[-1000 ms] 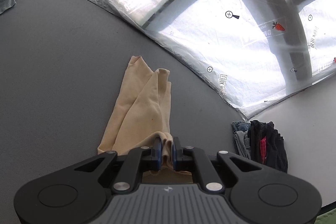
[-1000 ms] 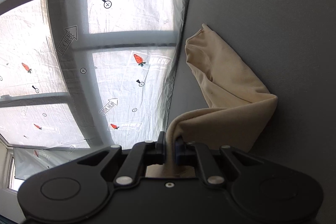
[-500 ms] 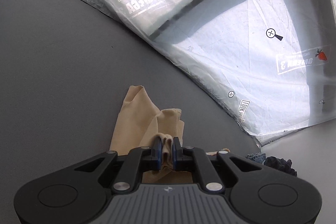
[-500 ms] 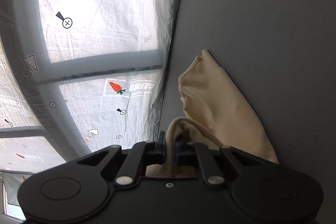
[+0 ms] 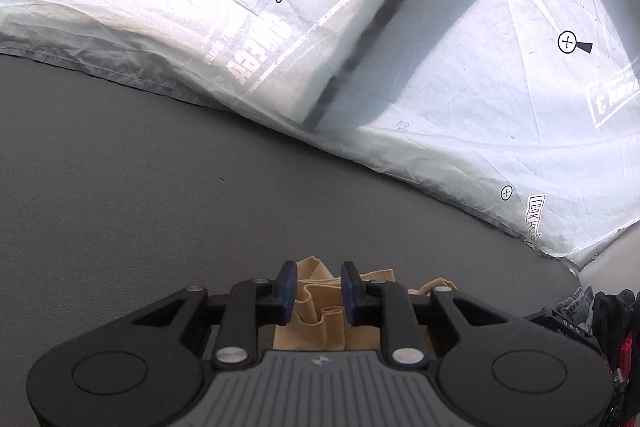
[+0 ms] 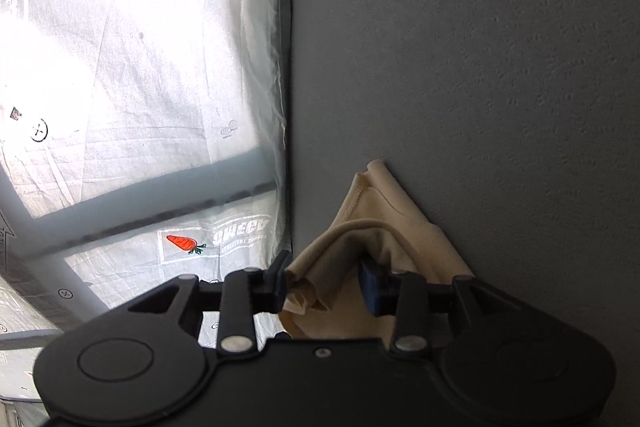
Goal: Fold clothes
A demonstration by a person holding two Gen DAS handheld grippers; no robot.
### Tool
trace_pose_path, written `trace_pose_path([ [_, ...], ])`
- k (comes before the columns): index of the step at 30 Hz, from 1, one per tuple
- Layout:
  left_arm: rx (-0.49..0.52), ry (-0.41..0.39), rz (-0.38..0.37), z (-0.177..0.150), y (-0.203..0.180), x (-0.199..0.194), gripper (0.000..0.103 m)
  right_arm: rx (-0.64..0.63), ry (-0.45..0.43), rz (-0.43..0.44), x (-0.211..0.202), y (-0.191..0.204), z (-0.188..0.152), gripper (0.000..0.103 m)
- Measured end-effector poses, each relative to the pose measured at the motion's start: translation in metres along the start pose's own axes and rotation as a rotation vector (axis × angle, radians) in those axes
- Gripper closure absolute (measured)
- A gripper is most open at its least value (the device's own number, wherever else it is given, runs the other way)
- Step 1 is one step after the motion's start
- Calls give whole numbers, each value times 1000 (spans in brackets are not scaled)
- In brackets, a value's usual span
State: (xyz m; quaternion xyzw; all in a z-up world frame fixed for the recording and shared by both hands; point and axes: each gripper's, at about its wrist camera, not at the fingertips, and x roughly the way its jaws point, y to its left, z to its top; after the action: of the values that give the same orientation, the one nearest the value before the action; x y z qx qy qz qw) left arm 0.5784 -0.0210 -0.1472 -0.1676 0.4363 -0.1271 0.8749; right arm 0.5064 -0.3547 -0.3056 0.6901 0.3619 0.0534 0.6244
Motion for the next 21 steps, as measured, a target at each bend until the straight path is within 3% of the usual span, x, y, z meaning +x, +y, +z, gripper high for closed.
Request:
trace_pose_path([
  [4,89,3,34,-10,-3,-4,61,-150,-77,-48,-9,23,4,56],
  [6,121,33,48,-21,-3,-1,55,-341,-108,-152,-12,44,0,52],
  [9,143,84,93,-40,0,7,52,-744,-126,-394,-4,77,-26,50],
  [11,154,117,113,-50,1,13,51,-898,-115,-477,5,82,-41,50],
  [16,205,145,140,-58,-6,24,47,-974,-79,-556,22,80,-54,50],
  [21,247,154,150,-59,-10,32,46,-1006,-37,-566,31,77,-68,50],
])
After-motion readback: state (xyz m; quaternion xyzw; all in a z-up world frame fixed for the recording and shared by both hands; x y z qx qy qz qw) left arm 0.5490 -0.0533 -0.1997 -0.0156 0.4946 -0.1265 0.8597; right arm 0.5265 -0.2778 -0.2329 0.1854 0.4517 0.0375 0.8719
